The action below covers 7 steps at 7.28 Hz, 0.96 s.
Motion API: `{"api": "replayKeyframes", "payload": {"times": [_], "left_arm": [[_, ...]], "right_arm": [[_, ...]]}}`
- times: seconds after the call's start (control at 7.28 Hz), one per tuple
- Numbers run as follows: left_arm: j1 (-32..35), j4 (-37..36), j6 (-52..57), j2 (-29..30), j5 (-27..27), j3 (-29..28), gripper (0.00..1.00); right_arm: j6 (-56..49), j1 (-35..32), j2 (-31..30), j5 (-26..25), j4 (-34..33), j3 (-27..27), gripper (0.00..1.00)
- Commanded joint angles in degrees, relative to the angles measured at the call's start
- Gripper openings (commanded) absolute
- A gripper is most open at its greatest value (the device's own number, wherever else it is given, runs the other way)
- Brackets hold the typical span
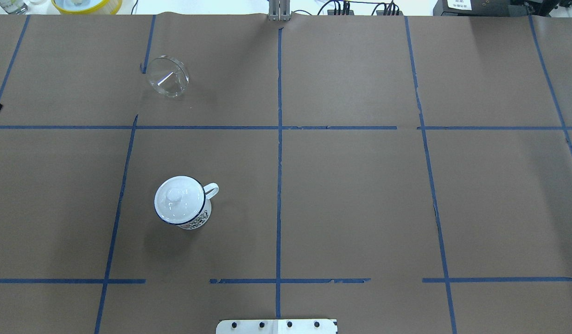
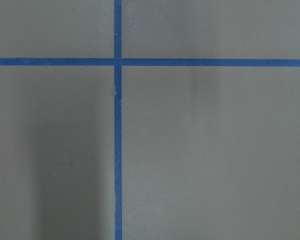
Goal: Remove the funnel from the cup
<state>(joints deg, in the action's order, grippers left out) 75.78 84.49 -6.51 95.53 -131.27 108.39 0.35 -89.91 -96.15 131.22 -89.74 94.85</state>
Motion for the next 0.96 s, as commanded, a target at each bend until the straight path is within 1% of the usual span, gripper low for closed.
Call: {"api": "replayKeyframes", "payload": {"times": [0.0, 0.14, 0.27, 0.41, 0.55, 0.82], "left_arm": [[10.1, 0.4, 18.8, -6.2, -0.7, -11.0, 1.00], [13.8, 0.8, 21.7, -6.8, -0.7, -13.5, 1.00], [17.4, 0.1, 21.9, -9.2, -0.7, -13.6, 1.00], [19.5, 0.7, 21.9, -10.0, -0.6, -13.5, 1.00], [20.7, 0.6, 21.4, -9.7, -0.3, -12.7, 1.00], [20.5, 0.5, 21.2, -9.1, -0.3, -12.2, 1.00]], "right_arm": [[0.0, 0.0, 0.0, 0.0, 0.0, 0.0, 1.00], [0.0, 0.0, 0.0, 0.0, 0.0, 0.1, 1.00], [0.0, 0.0, 0.0, 0.0, 0.0, 0.1, 1.00], [0.0, 0.0, 0.0, 0.0, 0.0, 0.0, 1.00], [0.0, 0.0, 0.0, 0.0, 0.0, 0.1, 1.00], [0.0, 0.0, 0.0, 0.0, 0.0, 0.1, 1.00]]}}
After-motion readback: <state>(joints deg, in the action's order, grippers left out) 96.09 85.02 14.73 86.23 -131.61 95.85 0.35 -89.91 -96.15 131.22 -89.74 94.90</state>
